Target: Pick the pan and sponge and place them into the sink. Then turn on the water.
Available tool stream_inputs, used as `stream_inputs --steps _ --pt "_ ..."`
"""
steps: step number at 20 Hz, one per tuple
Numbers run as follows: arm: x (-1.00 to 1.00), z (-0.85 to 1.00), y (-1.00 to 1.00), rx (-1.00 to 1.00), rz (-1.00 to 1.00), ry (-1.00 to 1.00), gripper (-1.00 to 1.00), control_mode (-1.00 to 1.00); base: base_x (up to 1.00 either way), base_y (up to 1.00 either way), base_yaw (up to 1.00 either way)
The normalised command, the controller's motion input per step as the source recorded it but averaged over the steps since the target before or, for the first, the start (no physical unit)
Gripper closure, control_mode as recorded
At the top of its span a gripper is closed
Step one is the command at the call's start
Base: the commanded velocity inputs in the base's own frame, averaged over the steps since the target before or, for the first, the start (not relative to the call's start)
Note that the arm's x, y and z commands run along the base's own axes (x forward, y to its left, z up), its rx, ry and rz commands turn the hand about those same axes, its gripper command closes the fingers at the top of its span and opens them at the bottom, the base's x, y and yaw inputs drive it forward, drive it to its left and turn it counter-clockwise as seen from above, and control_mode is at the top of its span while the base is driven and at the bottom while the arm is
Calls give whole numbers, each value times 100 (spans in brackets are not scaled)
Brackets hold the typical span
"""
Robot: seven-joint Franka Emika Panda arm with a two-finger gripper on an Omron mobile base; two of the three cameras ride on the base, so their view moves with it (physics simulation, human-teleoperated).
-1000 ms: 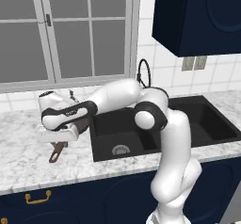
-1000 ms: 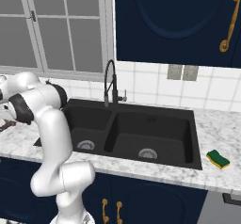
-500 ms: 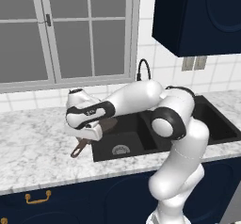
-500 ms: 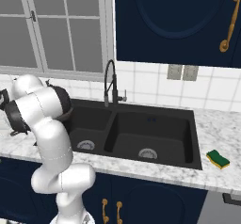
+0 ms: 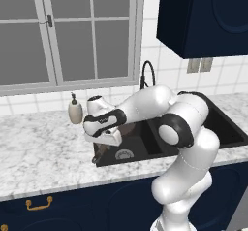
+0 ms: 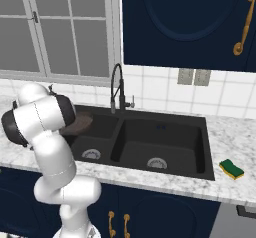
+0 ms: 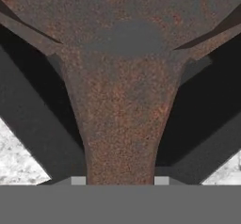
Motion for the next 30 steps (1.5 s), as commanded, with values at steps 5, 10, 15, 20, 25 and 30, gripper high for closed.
stream_inputs --steps 5,10,15,20,25,30 --pt "22 -24 -60 -5 0 4 100 -100 0 0 0" --pt "27 -24 -46 -5 0 5 100 -100 0 0 0" --pt "41 -28 -32 -2 0 7 100 -100 0 0 0" --pt "46 -37 -9 0 0 8 100 -100 0 0 0" --pt "45 -45 0 0 2 7 100 -100 0 0 0" --pt "38 -56 1 0 6 4 100 -100 0 0 0"
